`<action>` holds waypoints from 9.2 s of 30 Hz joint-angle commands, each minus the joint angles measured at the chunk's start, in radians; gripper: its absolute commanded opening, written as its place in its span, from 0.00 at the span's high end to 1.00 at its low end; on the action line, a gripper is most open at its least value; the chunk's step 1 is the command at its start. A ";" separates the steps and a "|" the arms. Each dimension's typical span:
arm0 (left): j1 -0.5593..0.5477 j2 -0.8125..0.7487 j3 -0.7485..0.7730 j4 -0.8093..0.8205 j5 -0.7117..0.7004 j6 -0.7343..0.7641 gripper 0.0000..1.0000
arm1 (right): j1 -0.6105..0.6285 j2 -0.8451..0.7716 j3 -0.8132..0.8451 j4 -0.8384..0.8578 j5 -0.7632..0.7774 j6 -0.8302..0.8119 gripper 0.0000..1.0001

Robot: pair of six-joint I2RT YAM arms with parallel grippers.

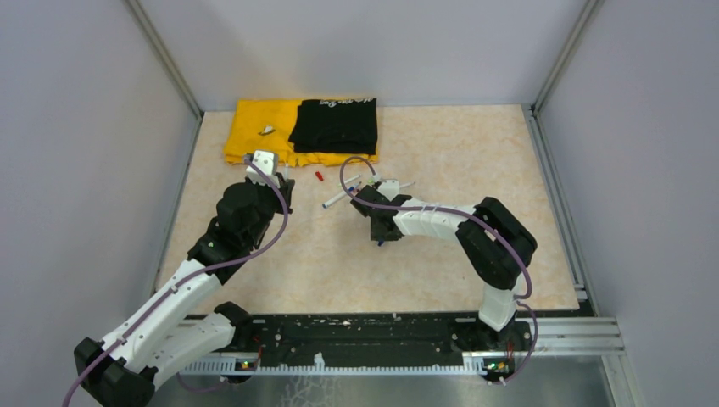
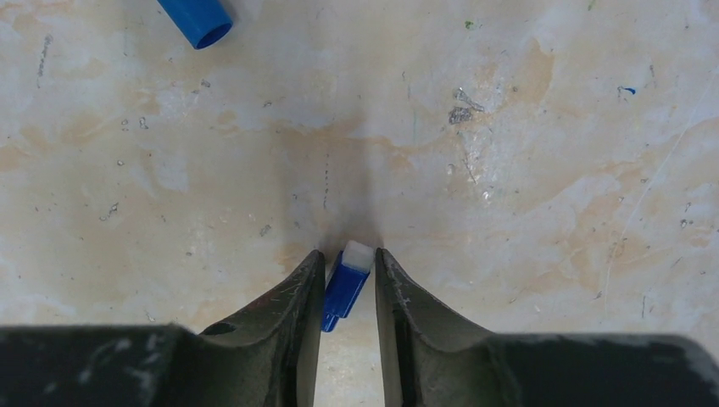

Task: Insert the pens into the pen caps
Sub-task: Insert the pen cap onto the pen, then press the pen cap onto the pen.

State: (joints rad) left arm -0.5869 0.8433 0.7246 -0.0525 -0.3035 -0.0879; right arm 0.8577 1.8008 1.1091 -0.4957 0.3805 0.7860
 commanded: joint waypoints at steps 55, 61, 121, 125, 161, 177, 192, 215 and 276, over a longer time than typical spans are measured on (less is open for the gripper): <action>0.001 0.045 -0.024 0.086 0.365 -0.163 1.00 | -0.046 -0.430 -0.135 0.427 -0.171 -0.155 1.00; -0.001 0.105 -0.015 0.158 0.492 -0.211 1.00 | -0.052 -0.616 -0.302 0.734 -0.076 -0.108 1.00; -0.159 0.228 0.071 0.358 0.723 -0.210 1.00 | -0.062 -0.664 -0.584 1.635 -0.273 0.055 1.00; -0.159 0.225 0.070 0.358 0.723 -0.208 1.00 | -0.061 -0.662 -0.585 1.631 -0.275 0.056 1.00; -0.159 0.202 0.058 0.362 0.682 -0.210 1.00 | -0.061 -0.645 -0.580 1.597 -0.358 0.067 1.00; -0.159 0.209 0.079 0.373 0.645 -0.227 1.00 | -0.062 -0.622 -0.590 1.608 -0.475 0.065 0.95; -0.159 0.209 0.078 0.367 0.639 -0.222 1.00 | -0.064 -0.779 -0.558 1.407 -0.373 -0.098 0.58; -0.159 0.197 0.068 0.357 0.680 -0.221 1.00 | -0.155 -0.749 -0.111 0.686 -0.529 -0.167 0.49; -0.159 0.232 0.179 0.486 0.599 -0.261 1.00 | 0.006 -0.730 -0.505 0.879 -0.681 -0.027 1.00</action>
State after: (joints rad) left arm -0.7494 1.0790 0.7906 0.1787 0.3805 -0.3454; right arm 0.7616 1.0565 0.6853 0.5461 -0.1066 0.7219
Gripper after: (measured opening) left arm 0.170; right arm 0.163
